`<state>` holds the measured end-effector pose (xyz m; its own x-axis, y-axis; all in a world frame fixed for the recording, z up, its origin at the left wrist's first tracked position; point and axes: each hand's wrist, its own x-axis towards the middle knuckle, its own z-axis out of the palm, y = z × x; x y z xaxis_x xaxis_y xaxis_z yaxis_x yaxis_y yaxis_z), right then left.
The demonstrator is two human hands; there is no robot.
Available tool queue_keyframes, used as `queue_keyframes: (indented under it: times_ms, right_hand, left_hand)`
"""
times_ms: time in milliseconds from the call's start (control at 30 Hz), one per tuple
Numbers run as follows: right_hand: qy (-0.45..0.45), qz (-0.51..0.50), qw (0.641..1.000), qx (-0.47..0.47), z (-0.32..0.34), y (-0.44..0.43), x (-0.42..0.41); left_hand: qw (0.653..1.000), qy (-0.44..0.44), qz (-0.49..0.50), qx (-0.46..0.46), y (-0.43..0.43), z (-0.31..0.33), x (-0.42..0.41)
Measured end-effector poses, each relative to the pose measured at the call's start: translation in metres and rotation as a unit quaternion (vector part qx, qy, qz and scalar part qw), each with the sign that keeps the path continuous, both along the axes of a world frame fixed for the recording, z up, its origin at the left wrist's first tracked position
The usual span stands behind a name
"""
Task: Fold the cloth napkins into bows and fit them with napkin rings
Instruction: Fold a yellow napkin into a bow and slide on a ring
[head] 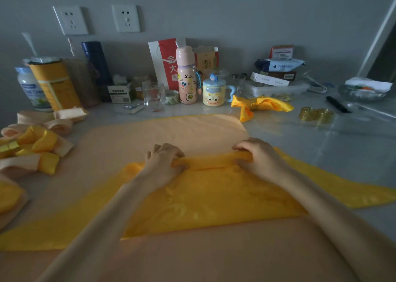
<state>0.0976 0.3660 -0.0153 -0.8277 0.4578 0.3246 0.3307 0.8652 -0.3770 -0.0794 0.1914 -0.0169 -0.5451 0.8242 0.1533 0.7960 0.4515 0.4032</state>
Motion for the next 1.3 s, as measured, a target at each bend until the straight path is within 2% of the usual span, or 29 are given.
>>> queue_keyframes:
  times_ms: [133, 267, 400, 533, 567, 633, 700, 800, 900, 1033, 1167, 1300]
  right_hand:
    - [0.001, 0.004, 0.998, 0.07, 0.0, -0.008, 0.0]
    - [-0.042, 0.018, 0.993, 0.113, 0.002, -0.016, 0.001]
    - [-0.117, 0.027, 0.982, 0.143, 0.011, -0.022, 0.004]
    - [-0.232, 0.02, 0.968, 0.094, 0.019, -0.032, 0.011]
    - [-0.214, 0.012, 0.972, 0.096, 0.02, -0.034, 0.01]
    - [-0.122, -0.008, 0.985, 0.12, 0.015, -0.039, 0.002]
    - [-0.062, 0.02, 0.993, 0.094, 0.005, -0.049, -0.011]
    - [-0.105, 0.086, 0.989, 0.055, -0.013, -0.067, -0.028]
    - [-0.179, 0.076, 0.978, 0.077, -0.022, -0.071, -0.032]
    - [-0.222, 0.06, 0.973, 0.038, -0.019, -0.069, -0.03]
    - [-0.259, 0.025, 0.965, 0.034, -0.017, -0.063, -0.018]
    - [-0.273, -0.02, 0.962, 0.016, -0.011, -0.039, 0.006]
  left_hand:
    - [0.998, 0.047, 0.01, 0.043, 0.001, 0.001, 0.009]
    - [0.997, 0.083, 0.001, 0.002, 0.0, 0.005, 0.016]
    - [0.997, 0.054, -0.006, -0.056, 0.0, 0.017, 0.023]
    - [0.996, 0.022, -0.008, -0.081, 0.001, 0.011, 0.025]
    - [0.996, 0.029, -0.002, -0.087, 0.002, 0.007, 0.025]
    - [0.994, 0.059, 0.01, -0.096, 0.003, 0.002, 0.027]
    - [0.991, 0.096, 0.015, -0.091, 0.001, -0.007, 0.028]
    - [0.981, 0.19, -0.021, -0.014, 0.003, -0.021, 0.025]
    - [0.969, 0.238, -0.049, -0.04, 0.005, -0.021, 0.028]
    - [0.967, 0.168, 0.01, -0.189, 0.003, -0.021, 0.023]
    - [0.981, 0.062, 0.03, -0.183, 0.003, -0.019, 0.024]
    - [0.981, 0.057, 0.033, -0.18, 0.004, -0.014, 0.02]
